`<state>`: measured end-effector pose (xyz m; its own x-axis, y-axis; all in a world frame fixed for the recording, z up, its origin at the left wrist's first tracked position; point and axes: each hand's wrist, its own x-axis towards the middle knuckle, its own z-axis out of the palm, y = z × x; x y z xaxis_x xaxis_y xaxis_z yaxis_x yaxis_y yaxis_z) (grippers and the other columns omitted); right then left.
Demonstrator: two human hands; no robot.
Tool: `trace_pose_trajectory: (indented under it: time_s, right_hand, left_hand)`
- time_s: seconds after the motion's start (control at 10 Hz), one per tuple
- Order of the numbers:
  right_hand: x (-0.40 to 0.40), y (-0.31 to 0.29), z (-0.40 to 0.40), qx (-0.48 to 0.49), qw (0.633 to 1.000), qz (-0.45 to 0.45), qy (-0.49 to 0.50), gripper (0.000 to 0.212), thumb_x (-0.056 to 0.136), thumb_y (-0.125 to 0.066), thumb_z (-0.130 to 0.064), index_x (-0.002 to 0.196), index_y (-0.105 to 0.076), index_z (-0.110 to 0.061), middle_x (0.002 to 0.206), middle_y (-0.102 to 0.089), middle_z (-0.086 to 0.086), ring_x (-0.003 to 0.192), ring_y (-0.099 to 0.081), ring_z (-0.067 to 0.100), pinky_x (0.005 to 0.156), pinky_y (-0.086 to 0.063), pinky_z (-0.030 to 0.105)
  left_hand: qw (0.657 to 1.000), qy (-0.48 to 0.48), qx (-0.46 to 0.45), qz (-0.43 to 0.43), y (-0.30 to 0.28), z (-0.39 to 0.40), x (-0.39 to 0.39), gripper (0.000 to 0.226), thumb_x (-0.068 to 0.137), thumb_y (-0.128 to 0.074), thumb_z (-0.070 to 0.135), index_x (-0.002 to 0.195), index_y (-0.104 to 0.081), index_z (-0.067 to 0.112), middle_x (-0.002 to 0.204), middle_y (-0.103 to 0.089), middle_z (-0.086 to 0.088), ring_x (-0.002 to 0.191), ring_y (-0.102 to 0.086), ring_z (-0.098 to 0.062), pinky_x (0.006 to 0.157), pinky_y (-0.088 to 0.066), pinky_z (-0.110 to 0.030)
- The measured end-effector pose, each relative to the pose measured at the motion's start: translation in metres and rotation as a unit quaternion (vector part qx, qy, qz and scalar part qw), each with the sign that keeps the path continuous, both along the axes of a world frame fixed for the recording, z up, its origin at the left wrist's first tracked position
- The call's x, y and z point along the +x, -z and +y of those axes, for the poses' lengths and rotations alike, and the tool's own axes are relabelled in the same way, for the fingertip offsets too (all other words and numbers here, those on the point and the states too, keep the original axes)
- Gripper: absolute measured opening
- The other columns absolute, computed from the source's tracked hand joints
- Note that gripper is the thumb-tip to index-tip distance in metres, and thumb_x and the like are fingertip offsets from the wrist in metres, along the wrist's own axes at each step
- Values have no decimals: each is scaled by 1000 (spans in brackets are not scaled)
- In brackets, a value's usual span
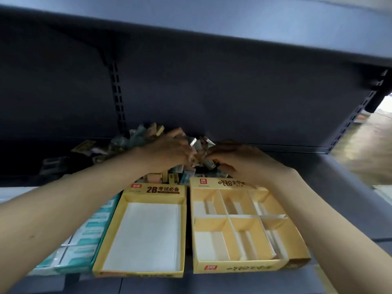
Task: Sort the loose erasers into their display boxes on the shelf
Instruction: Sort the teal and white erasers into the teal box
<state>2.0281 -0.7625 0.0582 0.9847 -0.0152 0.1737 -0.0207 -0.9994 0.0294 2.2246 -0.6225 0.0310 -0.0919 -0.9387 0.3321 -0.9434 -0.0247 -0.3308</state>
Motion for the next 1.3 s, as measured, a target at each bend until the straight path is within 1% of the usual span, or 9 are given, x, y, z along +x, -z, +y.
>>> trace_pose_trajectory:
  time_s: [0.2, 0.3, 0.4, 0.5, 0.6, 0.9, 1.1, 1.2, 1.3]
  right_hand:
    - [26, 4, -10, -44, 997, 11, -66, 56, 85, -61, -14, 132, -49, -40, 133, -54, -11, 121, -47, 13, 99, -39, 32]
    - [39, 5, -8, -48, 992, 34, -108, 55, 86, -61, -12, 134, -49, -38, 135, -54, -11, 121, -47, 15, 97, -40, 32]
    - [48, 9, -5, -60, 985, 62, -147, 44, 87, -59, -12, 126, -59, -32, 129, -60, -6, 118, -52, 22, 95, -44, 36]
    - [55, 18, -5, -87, 981, 68, -162, 40, 90, -55, -15, 126, -59, -31, 130, -58, -6, 116, -52, 22, 92, -41, 31]
    - [65, 29, -4, -114, 974, 68, -182, 42, 88, -56, -19, 126, -58, -37, 129, -59, -11, 111, -53, 18, 86, -44, 29]
    - [81, 32, -5, -130, 968, 66, -206, 48, 86, -60, -20, 131, -53, -36, 133, -53, -8, 114, -52, 17, 88, -48, 31]
    - [82, 24, 2, -125, 968, 74, -204, 48, 87, -60, -21, 132, -50, -34, 137, -48, -5, 121, -49, 20, 96, -44, 37]
    - [75, 16, 2, -119, 970, 49, -207, 46, 77, -73, -13, 121, -63, -20, 122, -59, 7, 103, -60, 26, 81, -51, 36]
    - [69, 8, 5, -104, 979, 23, -172, 42, 72, -78, -10, 113, -67, -13, 119, -59, 11, 103, -60, 31, 82, -50, 36]
  left_hand:
    - [997, -70, 21, -8, 7, 1, 6, 30, 93, -37, 33, 101, -65, 32, 116, -58, 16, 122, -40, -9, 111, -20, -42]
    - [996, -85, 27, 8, -8, 13, -11, 22, 90, -47, 26, 101, -66, 28, 113, -58, 8, 123, -42, -20, 106, -23, -50]
    - [998, -2, -25, -62, -13, 18, -13, 17, 70, -68, 12, 84, -72, 21, 91, -66, 5, 105, -53, -20, 105, -23, -45]
    - [995, 10, -56, -81, -22, 33, -23, 20, 74, -62, 8, 89, -72, 16, 94, -66, 2, 106, -58, -22, 110, -21, -46]
    - [988, -1, -112, -107, -23, 38, -20, 26, 63, -74, -1, 84, -72, 14, 89, -68, 1, 99, -62, -22, 106, -16, -40]
    - [987, -46, -127, -88, -16, 59, -11, 26, 61, -83, 7, 83, -73, 15, 86, -69, 1, 95, -63, -23, 104, -20, -41]
    - [986, -62, -133, -78, -13, 72, -5, 19, 66, -81, 17, 83, -72, 15, 87, -69, 1, 95, -63, -24, 102, -22, -42]
    - [984, -85, -135, -73, -15, 78, -3, 21, 65, -80, 11, 84, -72, 15, 89, -69, 0, 94, -63, -25, 102, -22, -43]
    - [986, -86, -139, -30, -18, 83, -3, 18, 64, -80, 13, 81, -73, 14, 89, -71, -2, 88, -65, -25, 96, -25, -41]
